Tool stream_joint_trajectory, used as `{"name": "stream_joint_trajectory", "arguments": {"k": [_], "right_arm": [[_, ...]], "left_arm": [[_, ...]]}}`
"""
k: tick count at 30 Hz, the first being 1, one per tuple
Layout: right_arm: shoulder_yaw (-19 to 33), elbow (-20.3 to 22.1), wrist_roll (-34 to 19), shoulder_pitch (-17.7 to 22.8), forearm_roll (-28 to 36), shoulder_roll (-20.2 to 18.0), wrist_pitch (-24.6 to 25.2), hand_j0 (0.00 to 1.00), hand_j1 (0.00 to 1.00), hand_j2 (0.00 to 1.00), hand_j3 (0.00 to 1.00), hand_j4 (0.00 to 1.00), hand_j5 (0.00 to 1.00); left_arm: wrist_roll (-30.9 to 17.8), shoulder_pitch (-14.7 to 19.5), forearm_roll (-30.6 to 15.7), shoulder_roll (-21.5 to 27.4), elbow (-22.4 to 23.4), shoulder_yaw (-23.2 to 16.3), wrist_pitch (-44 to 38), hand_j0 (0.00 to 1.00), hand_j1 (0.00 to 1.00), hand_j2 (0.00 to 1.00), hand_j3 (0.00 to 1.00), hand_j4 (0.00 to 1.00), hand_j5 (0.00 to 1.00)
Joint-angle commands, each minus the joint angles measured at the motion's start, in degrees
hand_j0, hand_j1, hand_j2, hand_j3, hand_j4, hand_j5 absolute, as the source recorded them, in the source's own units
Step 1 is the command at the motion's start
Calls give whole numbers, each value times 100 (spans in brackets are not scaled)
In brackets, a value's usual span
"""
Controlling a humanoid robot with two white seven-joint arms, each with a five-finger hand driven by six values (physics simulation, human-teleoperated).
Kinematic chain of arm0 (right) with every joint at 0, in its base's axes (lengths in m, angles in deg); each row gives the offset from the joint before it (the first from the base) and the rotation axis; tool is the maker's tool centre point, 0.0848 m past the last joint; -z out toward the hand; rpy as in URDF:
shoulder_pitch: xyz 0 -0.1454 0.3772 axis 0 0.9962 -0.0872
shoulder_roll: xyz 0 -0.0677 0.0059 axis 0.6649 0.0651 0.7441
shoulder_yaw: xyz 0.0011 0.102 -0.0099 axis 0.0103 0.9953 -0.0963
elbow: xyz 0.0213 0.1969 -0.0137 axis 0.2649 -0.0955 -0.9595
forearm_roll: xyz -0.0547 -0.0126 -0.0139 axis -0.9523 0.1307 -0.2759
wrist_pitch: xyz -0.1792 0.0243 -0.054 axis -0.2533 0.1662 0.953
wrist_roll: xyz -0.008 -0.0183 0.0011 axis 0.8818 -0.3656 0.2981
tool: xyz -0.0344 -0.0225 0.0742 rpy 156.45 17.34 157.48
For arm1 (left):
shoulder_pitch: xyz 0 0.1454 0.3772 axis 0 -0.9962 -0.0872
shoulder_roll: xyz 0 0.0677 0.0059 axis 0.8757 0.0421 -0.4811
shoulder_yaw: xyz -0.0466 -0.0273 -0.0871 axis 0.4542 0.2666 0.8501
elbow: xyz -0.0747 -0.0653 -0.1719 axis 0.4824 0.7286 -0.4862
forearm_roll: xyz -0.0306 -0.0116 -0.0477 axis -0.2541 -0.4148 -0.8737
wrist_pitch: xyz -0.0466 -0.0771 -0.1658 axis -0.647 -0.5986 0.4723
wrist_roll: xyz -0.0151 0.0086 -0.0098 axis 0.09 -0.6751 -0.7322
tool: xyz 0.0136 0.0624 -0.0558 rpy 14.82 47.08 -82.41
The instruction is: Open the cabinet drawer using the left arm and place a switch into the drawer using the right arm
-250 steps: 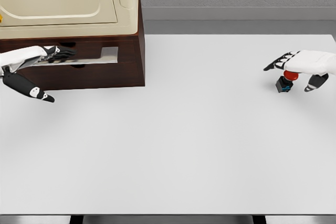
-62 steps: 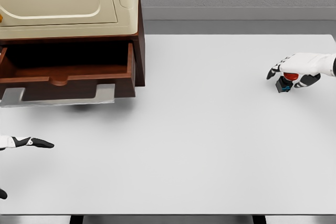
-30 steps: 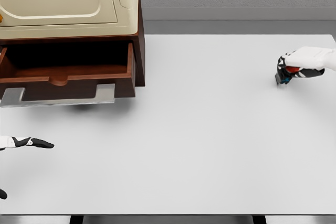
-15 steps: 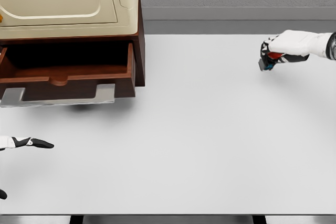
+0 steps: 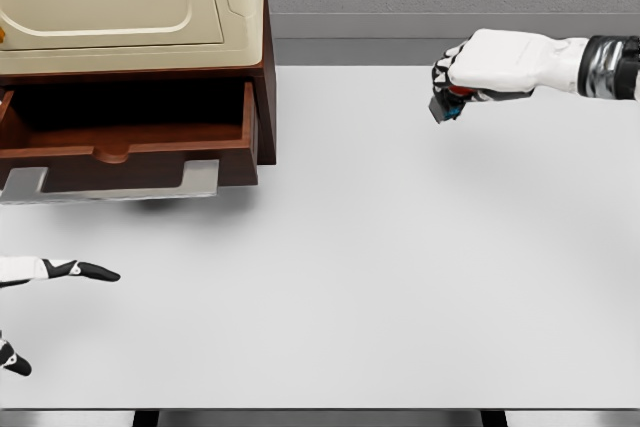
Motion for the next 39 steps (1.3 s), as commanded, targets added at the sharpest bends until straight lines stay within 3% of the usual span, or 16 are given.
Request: {"name": "stream_joint_trajectory", "arguments": {"k": [1, 16, 26, 35, 39], "right_arm": [[7, 229, 9, -18, 145, 30, 22, 38, 38, 38, 38, 38, 38], [-265, 229, 9, -694, 145, 917, 22, 38, 38, 38, 38, 38, 38], [-854, 212, 9, -1248, 145, 1779, 22, 38, 38, 38, 38, 38, 38], [-1258, 159, 9, -1819, 136, 2491, 612, 40, 40, 40, 40, 40, 40], [-1548, -368, 9, -2013, 136, 3035, 718, 41, 41, 41, 41, 41, 41]], "left_arm": [[0, 0, -40, -294, -7, 103, -9, 100, 100, 100, 100, 100, 100], [0, -9, -49, -523, 10, 111, -9, 100, 100, 100, 100, 100, 100], [0, -9, -49, -531, 2, 103, -9, 100, 100, 100, 100, 100, 100], [0, -17, -40, -531, 10, 103, -9, 100, 100, 100, 100, 100, 100], [0, -17, 31, -531, 10, 103, -9, 100, 100, 100, 100, 100, 100]]}}
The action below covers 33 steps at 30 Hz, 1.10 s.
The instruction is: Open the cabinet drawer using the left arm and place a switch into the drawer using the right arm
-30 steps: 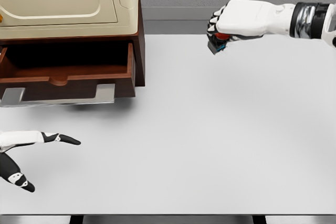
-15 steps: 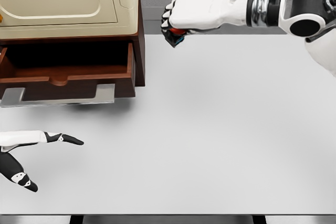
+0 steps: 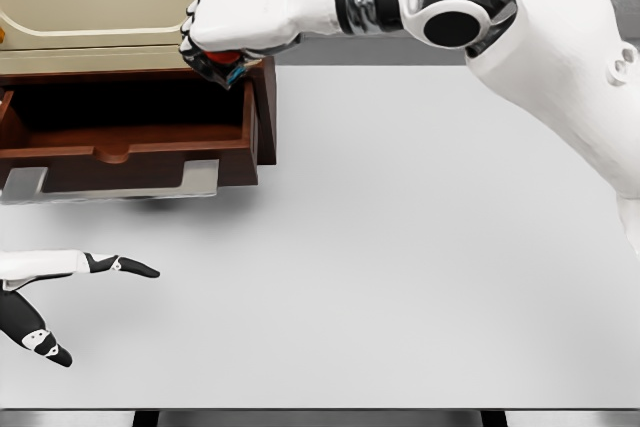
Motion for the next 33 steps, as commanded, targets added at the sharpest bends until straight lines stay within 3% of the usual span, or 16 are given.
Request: {"name": "stream_joint_trajectory", "arguments": {"k": [1, 7, 13, 19, 21, 23, 30, 33], "right_arm": [[-244, -395, 9, -9, 11, 445, 97, 42, 42, 42, 42, 42, 42], [-437, -686, 9, -167, 11, 884, 256, 44, 44, 44, 44, 44, 44], [-560, -1573, 9, -290, -50, 1438, 247, 46, 46, 46, 46, 46, 46], [-683, -2021, 9, -396, -68, 1561, 247, 49, 49, 49, 49, 49, 49], [-675, -2118, 9, -405, -269, 1561, 247, 58, 58, 58, 58, 58, 58], [-666, -2118, 9, -405, -657, 1561, 247, 100, 100, 100, 100, 100, 100], [-639, -2074, 9, -369, -613, 1561, 150, 100, 100, 100, 100, 100, 100], [-446, -1987, 9, -273, -578, 1561, -608, 100, 100, 100, 100, 100, 100]], "left_arm": [[0, 1, -6, -3, -1, 8, -8, 100, 100, 100, 100, 100, 100], [0, -7, -6, -11, 16, 8, -8, 100, 100, 100, 100, 100, 100], [0, -7, 3, -47, 34, 0, -8, 100, 100, 100, 100, 100, 100], [0, -7, 126, -55, 17, 0, -8, 100, 100, 100, 100, 100, 100], [0, -7, 126, -55, 8, 0, -8, 100, 100, 100, 100, 100, 100], [0, -7, 126, -55, 8, 0, -8, 100, 100, 100, 100, 100, 100], [0, -7, 126, -55, 8, 0, -8, 100, 100, 100, 100, 100, 100], [0, -7, 126, -55, 8, 0, -8, 100, 100, 100, 100, 100, 100]]}}
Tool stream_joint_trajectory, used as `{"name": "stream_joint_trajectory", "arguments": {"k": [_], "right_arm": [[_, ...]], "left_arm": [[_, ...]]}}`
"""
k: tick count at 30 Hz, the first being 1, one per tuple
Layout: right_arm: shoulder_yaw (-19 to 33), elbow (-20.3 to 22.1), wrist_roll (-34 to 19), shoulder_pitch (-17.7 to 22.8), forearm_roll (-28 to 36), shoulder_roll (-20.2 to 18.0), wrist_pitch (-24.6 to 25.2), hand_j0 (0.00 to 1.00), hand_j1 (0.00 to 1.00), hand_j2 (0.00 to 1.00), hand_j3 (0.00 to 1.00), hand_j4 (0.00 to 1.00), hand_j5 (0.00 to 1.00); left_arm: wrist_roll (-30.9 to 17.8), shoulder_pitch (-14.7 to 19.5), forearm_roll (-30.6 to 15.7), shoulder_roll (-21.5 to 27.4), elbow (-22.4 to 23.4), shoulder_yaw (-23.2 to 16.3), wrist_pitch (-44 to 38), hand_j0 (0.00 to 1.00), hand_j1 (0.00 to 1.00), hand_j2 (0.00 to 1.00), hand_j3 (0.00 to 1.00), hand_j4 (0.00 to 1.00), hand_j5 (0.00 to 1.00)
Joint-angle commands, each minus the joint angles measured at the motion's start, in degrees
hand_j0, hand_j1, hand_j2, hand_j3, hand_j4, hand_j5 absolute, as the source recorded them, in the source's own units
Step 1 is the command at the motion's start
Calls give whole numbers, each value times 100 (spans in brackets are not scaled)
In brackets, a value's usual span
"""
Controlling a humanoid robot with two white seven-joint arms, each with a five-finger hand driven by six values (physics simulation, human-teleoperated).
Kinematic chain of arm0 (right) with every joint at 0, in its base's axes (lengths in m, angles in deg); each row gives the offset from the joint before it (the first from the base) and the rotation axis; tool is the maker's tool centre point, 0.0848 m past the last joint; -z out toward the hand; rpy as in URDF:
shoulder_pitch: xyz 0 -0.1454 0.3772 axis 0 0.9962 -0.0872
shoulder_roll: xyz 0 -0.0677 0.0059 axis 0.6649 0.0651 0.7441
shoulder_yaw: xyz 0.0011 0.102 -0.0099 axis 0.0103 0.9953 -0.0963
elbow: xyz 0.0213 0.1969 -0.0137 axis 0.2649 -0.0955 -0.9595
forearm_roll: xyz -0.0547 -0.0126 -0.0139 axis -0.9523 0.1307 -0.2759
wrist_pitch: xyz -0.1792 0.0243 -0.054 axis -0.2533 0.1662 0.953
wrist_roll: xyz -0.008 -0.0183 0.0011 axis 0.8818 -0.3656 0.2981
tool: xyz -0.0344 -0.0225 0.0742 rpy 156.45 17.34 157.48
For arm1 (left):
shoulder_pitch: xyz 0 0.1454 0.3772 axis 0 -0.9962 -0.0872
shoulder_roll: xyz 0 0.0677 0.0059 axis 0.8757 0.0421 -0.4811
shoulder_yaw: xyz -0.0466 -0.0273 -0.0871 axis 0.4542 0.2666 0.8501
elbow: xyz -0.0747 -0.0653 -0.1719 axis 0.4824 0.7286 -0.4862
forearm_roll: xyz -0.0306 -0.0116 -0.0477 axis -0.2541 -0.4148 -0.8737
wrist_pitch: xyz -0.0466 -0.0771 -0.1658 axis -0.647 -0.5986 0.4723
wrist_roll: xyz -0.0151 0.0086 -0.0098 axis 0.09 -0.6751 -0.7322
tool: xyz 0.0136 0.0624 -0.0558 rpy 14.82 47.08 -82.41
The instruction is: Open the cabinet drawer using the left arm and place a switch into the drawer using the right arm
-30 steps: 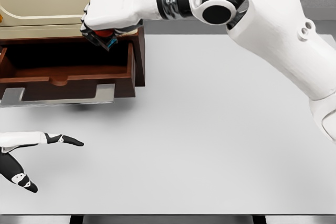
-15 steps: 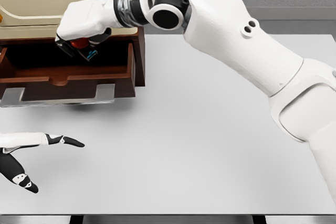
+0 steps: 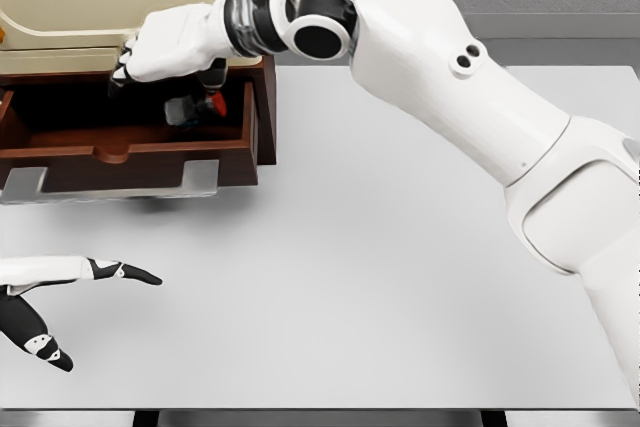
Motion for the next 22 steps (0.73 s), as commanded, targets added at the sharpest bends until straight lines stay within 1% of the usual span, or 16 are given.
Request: {"name": "stream_joint_trajectory", "arguments": {"k": [1, 2, 4, 5, 6, 7, 8, 9, 10, 11, 12, 13, 14, 22], "right_arm": [[201, 342, 5, 44, -44, -282, -390, 100, 100, 100, 100, 100, 100], [438, 869, 5, 255, -44, -765, -390, 100, 100, 100, 100, 100, 100], [1194, 2363, 5, 782, -9, -2153, -390, 100, 100, 100, 100, 100, 100], [1632, 2785, 5, 1045, 253, -2829, -390, 100, 100, 100, 100, 100, 100], [2002, 2891, 5, 1222, 666, -3349, -390, 100, 100, 100, 100, 100, 100], [2600, 2883, 5, 1538, 931, -4035, -390, 100, 100, 100, 100, 100, 100], [3048, 2883, 5, 1924, 931, -4325, -390, 100, 100, 100, 100, 100, 100], [3487, 2848, 5, 2521, 931, -4580, -390, 100, 100, 100, 100, 100, 100], [3602, 2795, 5, 2970, 931, -4809, -390, 100, 100, 100, 100, 100, 100], [3690, 2584, 5, 3419, 931, -5090, -390, 100, 100, 100, 100, 100, 100], [3831, 2250, 5, 3551, 931, -5135, -390, 100, 100, 100, 100, 100, 100], [3857, 2013, 5, 3560, 931, -5135, -390, 100, 100, 100, 100, 100, 100], [3857, 1933, 5, 3569, 931, -5143, -390, 100, 100, 100, 100, 100, 100], [3761, 1942, 5, 3577, 931, -5082, -390, 100, 100, 100, 100, 100, 100]], "left_arm": [[1, -2, -48, -2, -2, 12, -10, 100, 100, 100, 100, 100, 100], [1, -2, -56, -2, -2, 12, -10, 100, 100, 100, 100, 100, 100], [1, -46, -56, -2, -2, 12, -10, 100, 100, 100, 100, 100, 100], [1, -46, -56, -2, -2, 12, -10, 100, 100, 100, 100, 100, 100], [1, -46, -56, -2, -2, 12, -10, 100, 100, 100, 100, 100, 100], [1, -46, -56, -2, 7, 12, -10, 100, 100, 100, 100, 100, 100], [1, -46, -56, -2, -2, 12, -10, 100, 100, 100, 100, 100, 100], [1, -46, -56, -2, -2, 12, -10, 100, 100, 100, 100, 100, 100], [1, -46, -56, -2, -2, 12, -10, 100, 100, 100, 100, 100, 100], [1, -64, -56, -2, -2, 12, -10, 100, 100, 100, 100, 100, 100], [1, -64, -56, -2, 7, 12, -10, 100, 100, 100, 100, 100, 100], [1, -72, -56, 7, 7, 12, -10, 100, 100, 100, 100, 100, 100], [1, -72, -56, 7, -2, 12, -10, 100, 100, 100, 100, 100, 100], [1, -72, -56, -2, -2, 12, -10, 100, 100, 100, 100, 100, 100]]}}
